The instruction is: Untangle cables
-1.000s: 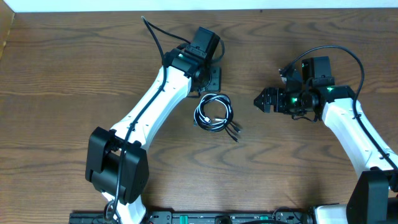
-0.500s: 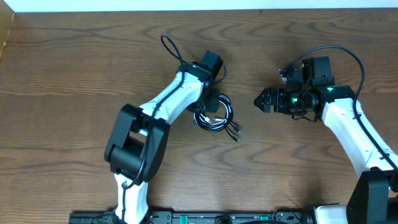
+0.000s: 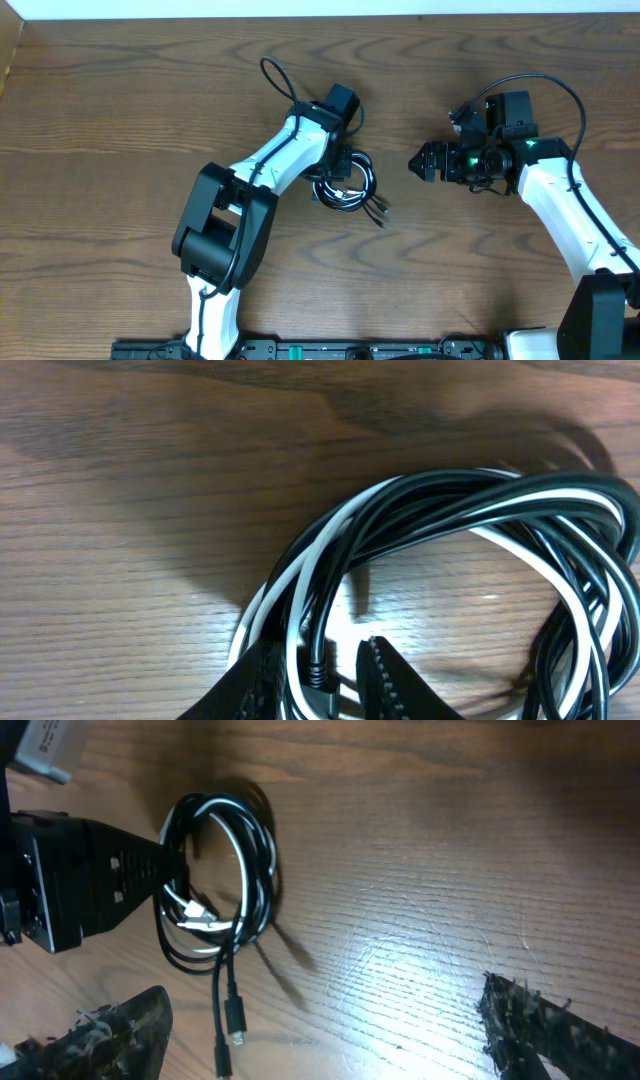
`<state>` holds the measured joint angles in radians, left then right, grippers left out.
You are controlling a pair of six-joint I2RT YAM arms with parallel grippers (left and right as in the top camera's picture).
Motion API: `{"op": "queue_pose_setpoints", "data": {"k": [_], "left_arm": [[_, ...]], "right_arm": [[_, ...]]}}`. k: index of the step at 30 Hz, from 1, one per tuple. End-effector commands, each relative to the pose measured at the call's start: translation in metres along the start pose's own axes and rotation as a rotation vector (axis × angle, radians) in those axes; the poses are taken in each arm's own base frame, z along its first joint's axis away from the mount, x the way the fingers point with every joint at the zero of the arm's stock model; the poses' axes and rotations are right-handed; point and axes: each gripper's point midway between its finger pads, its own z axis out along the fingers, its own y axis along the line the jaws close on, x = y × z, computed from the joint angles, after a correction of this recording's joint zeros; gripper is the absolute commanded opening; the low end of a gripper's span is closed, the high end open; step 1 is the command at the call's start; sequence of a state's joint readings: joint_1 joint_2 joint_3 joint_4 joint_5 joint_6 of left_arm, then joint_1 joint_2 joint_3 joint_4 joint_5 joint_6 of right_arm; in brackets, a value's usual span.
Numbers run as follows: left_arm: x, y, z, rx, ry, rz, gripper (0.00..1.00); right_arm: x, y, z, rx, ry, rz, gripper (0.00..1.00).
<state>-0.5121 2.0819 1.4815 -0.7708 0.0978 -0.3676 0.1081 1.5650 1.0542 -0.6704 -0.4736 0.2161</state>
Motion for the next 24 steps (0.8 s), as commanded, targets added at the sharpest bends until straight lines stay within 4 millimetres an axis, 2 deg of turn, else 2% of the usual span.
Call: {"op": "queue_pose_setpoints", "data": {"k": [1,6,9,10,12,16,20,24], "left_arm": [[0.008,-0.006,0.014,-0.027,0.023,0.018,0.28],[0.001,0.006,0.012,-0.162,-0.045,0.048,0.28],[-0.004,0.015,0.010,-0.227,-0.084,0.004,0.27],[-0.005,0.017,0.009,-0.238,-0.090,-0.001,0.24],[-0.006,0.020,0.009,-0.252,-0.098,-0.010,0.08],[-0.007,0.019,0.003,-0.247,-0.106,-0.011,0.07],[-0.013,0.004,-0.026,-0.157,-0.152,-0.013,0.07],[-0.014,-0.030,-0.078,0.064,-0.197,0.000,0.07]], "right_arm": [[-0.003,0.002,0.000,0.003,-0.003,-0.021,0.95],[-0.003,0.002,0.000,0.002,-0.002,-0.021,0.96],[-0.003,0.002,0.000,0.002,-0.002,-0.021,0.95],[-0.003,0.002,0.000,0.002,-0.002,-0.021,0.95],[-0.003,0.002,0.000,0.002,-0.002,-0.021,0.95],[-0.003,0.002,0.000,0.001,-0.002,-0.021,0.97],[-0.006,0.003,0.000,-0.001,-0.013,-0.027,0.99],[-0.011,0.006,0.000,-0.018,-0.032,-0.038,0.99]]}}
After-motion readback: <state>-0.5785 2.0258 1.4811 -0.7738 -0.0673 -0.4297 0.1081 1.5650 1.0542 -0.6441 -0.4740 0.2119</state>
